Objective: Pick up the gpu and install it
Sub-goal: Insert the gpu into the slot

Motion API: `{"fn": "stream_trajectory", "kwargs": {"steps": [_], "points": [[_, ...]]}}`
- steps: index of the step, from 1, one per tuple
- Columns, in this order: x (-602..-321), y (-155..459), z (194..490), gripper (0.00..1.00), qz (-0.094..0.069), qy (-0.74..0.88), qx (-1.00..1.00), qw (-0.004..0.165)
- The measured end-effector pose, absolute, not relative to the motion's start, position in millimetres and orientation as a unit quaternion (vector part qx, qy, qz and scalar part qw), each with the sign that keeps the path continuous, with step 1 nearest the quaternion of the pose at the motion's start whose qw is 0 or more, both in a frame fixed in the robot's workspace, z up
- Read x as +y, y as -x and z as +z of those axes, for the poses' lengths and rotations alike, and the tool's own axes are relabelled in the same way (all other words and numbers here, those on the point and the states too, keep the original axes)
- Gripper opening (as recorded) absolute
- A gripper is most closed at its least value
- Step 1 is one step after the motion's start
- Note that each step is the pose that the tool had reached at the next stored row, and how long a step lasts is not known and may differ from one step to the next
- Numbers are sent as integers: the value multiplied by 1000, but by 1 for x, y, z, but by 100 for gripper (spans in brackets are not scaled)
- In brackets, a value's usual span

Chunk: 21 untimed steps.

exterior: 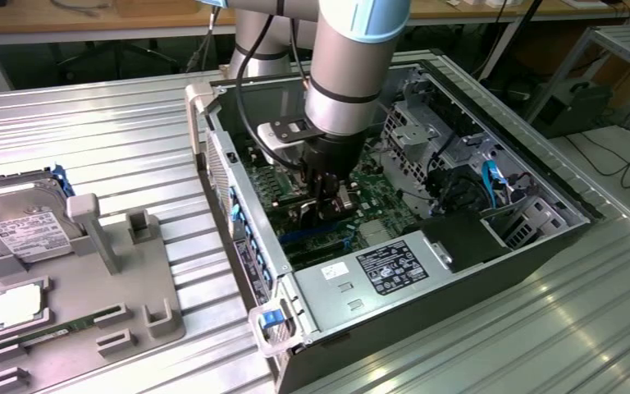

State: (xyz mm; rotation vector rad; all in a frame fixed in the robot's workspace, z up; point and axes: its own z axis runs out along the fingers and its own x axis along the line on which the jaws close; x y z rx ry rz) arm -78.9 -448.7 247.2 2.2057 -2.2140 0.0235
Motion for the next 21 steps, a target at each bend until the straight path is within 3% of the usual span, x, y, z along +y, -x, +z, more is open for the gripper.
{"fn": "stream_trajectory", "kwargs": {"steps": [21], "points": [[-448, 81, 240, 28, 6, -706, -708, 7]]}}
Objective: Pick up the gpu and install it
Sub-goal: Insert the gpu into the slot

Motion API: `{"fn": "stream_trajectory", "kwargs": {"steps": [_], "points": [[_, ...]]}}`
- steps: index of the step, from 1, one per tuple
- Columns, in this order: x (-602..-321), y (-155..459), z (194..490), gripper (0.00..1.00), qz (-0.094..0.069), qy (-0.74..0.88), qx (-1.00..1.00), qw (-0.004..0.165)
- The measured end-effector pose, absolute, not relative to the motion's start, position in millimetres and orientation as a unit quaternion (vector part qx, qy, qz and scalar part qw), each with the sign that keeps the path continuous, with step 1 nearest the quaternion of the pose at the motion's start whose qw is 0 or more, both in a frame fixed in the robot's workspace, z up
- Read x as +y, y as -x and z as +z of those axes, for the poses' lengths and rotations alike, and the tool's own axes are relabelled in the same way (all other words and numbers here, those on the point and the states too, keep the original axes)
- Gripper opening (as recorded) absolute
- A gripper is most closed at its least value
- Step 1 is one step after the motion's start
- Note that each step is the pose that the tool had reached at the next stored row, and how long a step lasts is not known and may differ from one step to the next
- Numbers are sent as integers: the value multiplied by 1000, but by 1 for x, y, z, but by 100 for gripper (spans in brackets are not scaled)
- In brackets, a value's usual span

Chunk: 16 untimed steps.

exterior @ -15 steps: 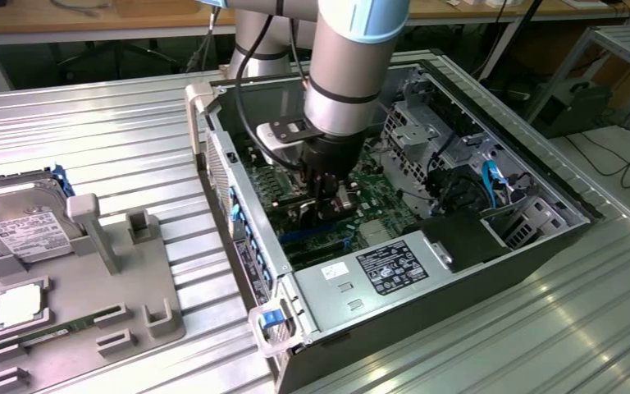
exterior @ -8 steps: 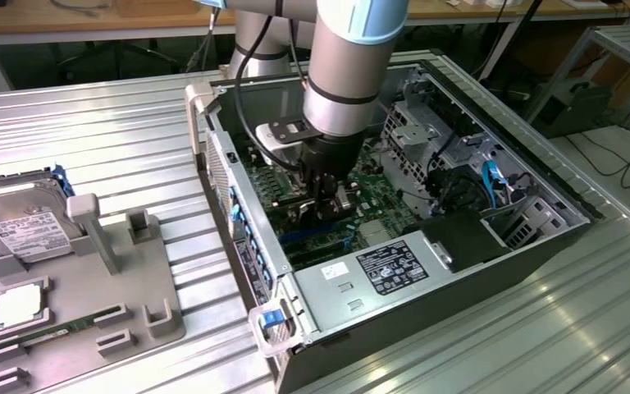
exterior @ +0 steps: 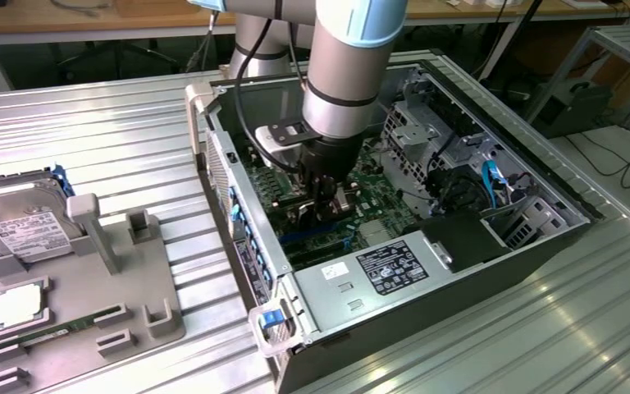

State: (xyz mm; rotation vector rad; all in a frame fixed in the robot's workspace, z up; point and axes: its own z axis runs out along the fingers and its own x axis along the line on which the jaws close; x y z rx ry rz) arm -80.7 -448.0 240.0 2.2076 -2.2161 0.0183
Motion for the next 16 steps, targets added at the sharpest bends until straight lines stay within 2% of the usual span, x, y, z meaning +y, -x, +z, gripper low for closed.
{"fn": "stream_trajectory", "kwargs": {"steps": [16], "points": [[-449, 81, 246, 28, 6, -706, -708, 7]]}}
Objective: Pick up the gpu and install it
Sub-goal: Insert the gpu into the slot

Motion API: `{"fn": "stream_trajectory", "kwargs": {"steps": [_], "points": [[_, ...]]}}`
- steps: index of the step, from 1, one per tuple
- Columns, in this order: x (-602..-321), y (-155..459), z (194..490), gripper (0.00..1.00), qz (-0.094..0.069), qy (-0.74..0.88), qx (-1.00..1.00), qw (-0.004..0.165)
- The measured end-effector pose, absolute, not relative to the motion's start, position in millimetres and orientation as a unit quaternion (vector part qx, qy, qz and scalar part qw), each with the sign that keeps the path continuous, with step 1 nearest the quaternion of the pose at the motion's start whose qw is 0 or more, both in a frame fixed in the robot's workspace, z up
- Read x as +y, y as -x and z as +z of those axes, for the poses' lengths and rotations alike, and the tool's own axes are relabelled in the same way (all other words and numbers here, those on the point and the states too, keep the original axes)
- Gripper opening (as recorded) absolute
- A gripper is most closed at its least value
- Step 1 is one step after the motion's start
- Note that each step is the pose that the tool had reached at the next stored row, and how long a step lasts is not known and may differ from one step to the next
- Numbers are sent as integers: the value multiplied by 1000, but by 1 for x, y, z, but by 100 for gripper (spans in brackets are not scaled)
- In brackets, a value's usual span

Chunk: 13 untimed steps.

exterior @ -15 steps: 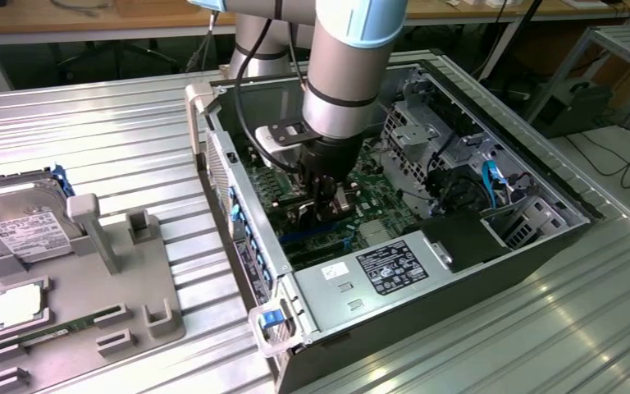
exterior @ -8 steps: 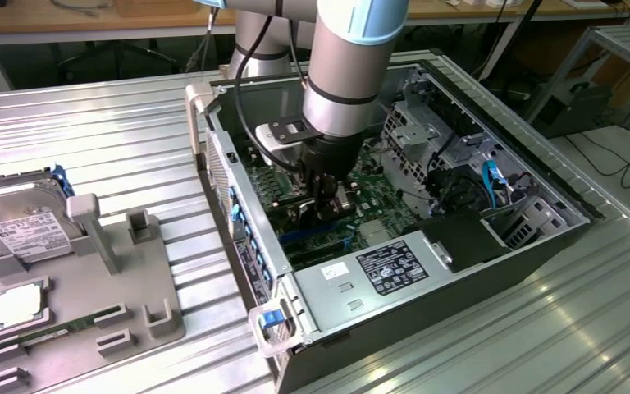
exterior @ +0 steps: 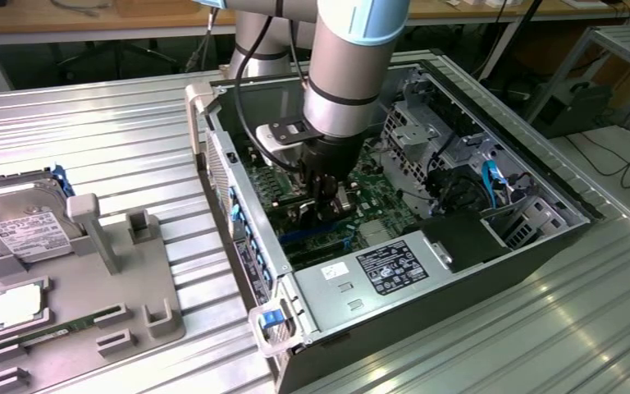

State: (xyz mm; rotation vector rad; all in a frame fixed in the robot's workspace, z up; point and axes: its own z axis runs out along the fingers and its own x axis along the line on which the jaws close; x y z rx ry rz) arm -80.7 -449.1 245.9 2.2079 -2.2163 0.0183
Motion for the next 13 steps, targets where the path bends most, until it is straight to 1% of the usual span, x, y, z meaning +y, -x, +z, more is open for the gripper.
{"fn": "stream_trajectory", "kwargs": {"steps": [13], "points": [[-449, 81, 240, 28, 6, -706, -708, 7]]}}
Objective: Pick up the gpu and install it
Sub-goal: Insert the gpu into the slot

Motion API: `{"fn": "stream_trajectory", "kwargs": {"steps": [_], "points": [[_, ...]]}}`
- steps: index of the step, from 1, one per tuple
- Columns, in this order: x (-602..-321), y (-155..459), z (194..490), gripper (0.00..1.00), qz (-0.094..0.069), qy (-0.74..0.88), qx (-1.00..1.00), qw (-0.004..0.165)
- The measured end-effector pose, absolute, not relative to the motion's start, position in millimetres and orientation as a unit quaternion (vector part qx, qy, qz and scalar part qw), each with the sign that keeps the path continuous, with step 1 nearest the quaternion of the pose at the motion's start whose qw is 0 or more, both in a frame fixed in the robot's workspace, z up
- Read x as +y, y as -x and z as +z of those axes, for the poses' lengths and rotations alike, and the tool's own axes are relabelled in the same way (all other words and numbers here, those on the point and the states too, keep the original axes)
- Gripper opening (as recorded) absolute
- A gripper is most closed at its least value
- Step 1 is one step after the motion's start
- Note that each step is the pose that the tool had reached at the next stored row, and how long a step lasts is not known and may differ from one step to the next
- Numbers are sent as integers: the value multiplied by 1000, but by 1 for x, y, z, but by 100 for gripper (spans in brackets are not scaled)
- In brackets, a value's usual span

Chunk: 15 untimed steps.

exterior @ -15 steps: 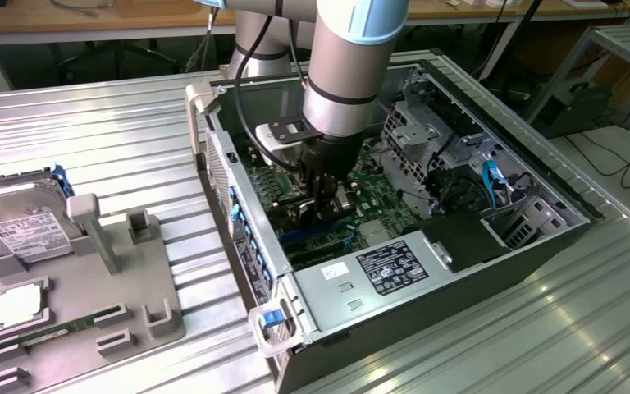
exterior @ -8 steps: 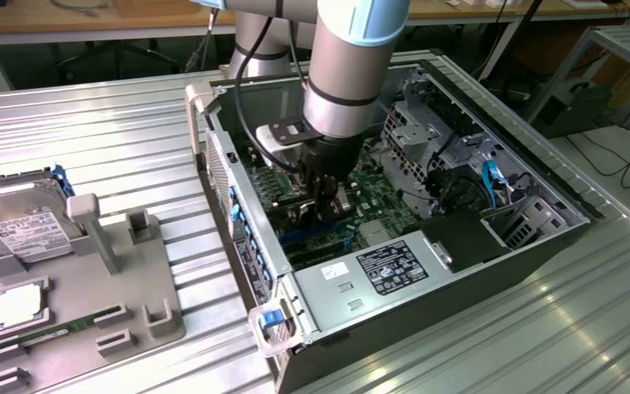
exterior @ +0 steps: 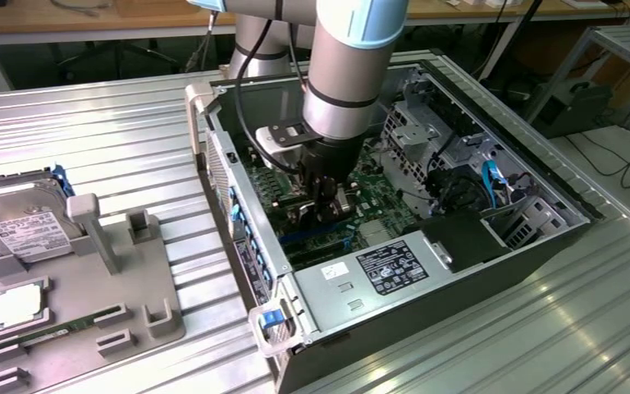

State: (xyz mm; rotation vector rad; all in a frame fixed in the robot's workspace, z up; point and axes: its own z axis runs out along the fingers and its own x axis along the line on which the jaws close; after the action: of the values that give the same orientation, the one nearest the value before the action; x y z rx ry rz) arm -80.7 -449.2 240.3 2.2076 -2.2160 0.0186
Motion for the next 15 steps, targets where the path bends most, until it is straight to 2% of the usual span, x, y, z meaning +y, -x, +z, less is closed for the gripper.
{"fn": "stream_trajectory", "kwargs": {"steps": [15], "points": [[-449, 81, 245, 28, 6, -706, -708, 7]]}}
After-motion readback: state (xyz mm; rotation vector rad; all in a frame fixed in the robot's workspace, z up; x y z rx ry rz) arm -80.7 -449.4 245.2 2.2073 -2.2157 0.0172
